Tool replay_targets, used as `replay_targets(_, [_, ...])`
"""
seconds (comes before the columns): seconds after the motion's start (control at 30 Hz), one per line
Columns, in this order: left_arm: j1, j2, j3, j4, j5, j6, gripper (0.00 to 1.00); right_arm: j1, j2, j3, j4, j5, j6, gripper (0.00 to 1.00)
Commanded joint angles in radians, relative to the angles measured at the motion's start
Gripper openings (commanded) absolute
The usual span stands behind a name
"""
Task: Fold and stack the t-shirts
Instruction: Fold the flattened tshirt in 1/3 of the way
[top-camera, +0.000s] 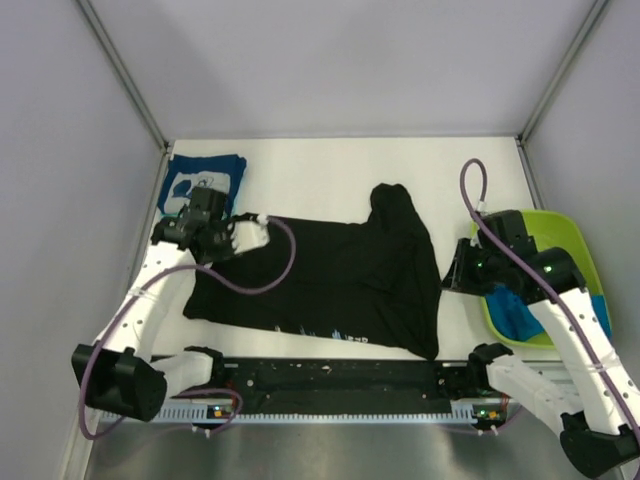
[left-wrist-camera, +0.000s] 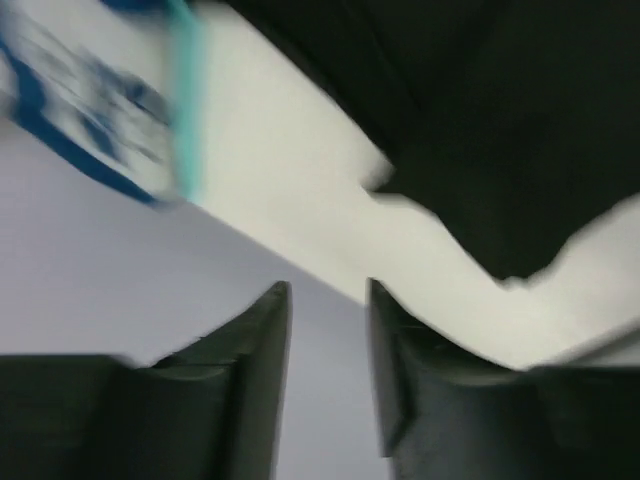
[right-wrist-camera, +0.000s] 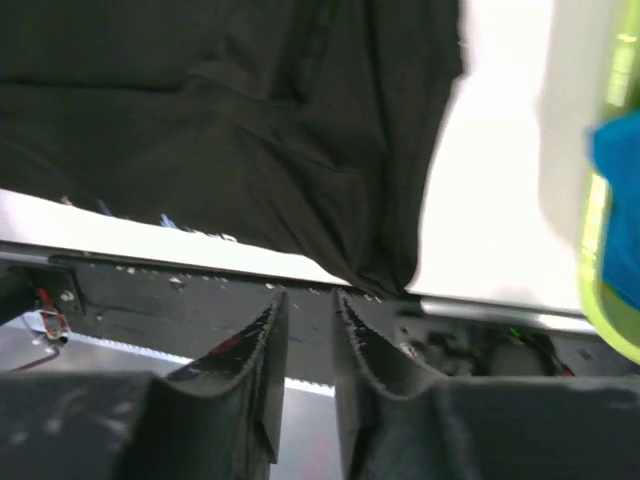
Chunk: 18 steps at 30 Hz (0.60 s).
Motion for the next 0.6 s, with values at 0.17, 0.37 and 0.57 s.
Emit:
replay_targets(0.17, [-0.591,0.131,0.201,0.354,0.578,-0.598,0.30,0.097,0.080,-0.436,0.568,-0.106,0.169,0.12])
replay_targets(0.37, [-0.798,0.399,0.226,0.657,0.563,-0.660,0.41,-0.049,0.136,-0.551,0.686,-0.095,0.129,0.25])
replay_targets(0.57, [-0.878,0.637,0.347,0.707,0.525,-0.683,0.49,-0.066,0.179,-0.634,0.729,-0.124,0.114,0.37])
